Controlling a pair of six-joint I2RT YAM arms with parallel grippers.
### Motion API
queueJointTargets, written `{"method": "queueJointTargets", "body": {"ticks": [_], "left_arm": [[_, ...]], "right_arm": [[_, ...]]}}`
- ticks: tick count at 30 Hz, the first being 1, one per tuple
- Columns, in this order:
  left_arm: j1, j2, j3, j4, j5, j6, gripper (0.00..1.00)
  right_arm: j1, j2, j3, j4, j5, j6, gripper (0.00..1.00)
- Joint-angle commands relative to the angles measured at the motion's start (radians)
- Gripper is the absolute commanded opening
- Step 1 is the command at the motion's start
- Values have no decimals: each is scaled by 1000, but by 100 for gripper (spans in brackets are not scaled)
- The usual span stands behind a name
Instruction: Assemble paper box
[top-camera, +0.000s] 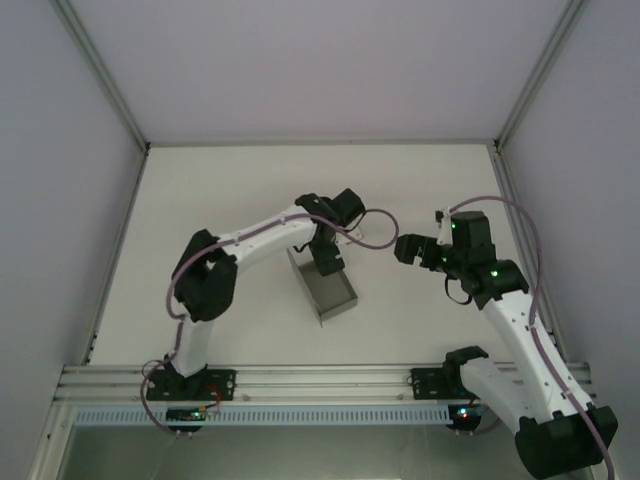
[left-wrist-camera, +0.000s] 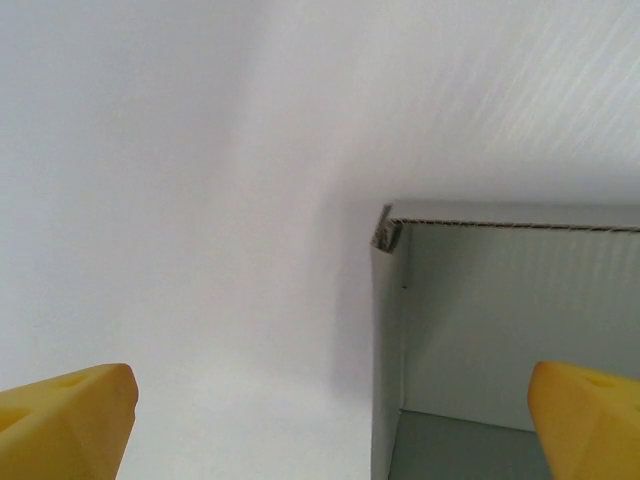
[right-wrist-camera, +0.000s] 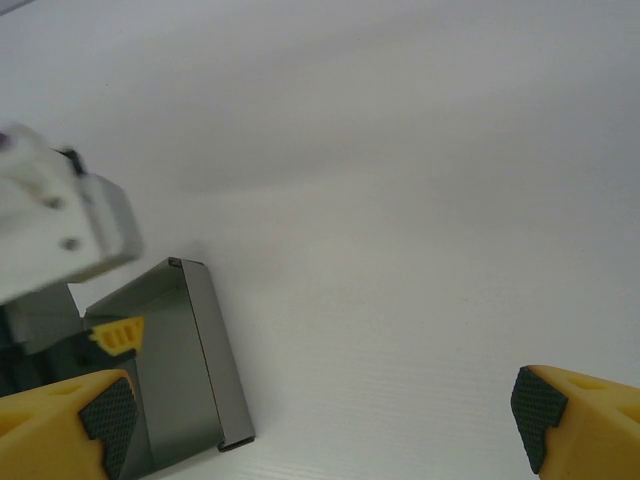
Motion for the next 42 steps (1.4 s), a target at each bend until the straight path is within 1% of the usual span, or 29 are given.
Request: {"method": "queueJointTargets", "body": {"ticks": [1,5,6,8,10,12,13,15,17,19,21,22,25,27,31,33,36,38,40,42], "left_arm": [[15,-110,24,65,29,-8,99],[69,-185,22,127,9,-93,99],[95,-202,20,136,7,-128,99],[148,-231,18,146,-31,-225,99],[219,-270,3,137,-48,-344,99],[305,-334,-55,141,-19,-452,99],[349,-370,-102,159,5,-496,99],[436,-454,-219,203,52,-565,99],[496,-529,-325,221,60,-619,99],[548,-604,-428,228,70,-650,99],[582,-674,-523,238,79,-672,99],[593,-706,-563,244,81,-676,99],[620,-786,-660,239,70,-706,99],[633,-825,-698,230,71,-714,99],[644,-874,-738,218,64,-711,99],[647,-885,-746,216,58,-711,99],[648,-882,-742,214,56,-714,99],[648,-876,-738,216,53,-714,100],[649,-867,-736,221,58,-710,99],[649,-853,-725,216,62,-704,99]], "right_arm": [[-7,-14,9,22,-26,-19,99],[-6,3,24,35,-32,-49,100],[-4,13,28,68,-42,-63,99],[6,42,36,99,-93,-104,99],[48,100,50,130,-148,-191,99],[129,197,90,119,-147,-318,99],[175,258,125,96,-119,-388,99],[286,415,228,25,-48,-582,99],[356,551,304,-18,-19,-756,99],[378,670,348,-35,-49,-918,100],[376,771,428,-33,-122,-1052,99],[376,819,460,-34,-134,-1110,99],[405,975,603,-115,-136,-1220,99],[412,1069,698,-179,-148,-1249,99],[420,1178,771,-145,-147,-1255,95],[428,1223,819,-168,-152,-1256,91],[435,1285,879,-219,-153,-1250,79],[436,1304,889,-215,-156,-1219,67],[432,1310,883,-195,-158,-1181,58],[427,1310,877,-170,-132,-1121,46]]}}
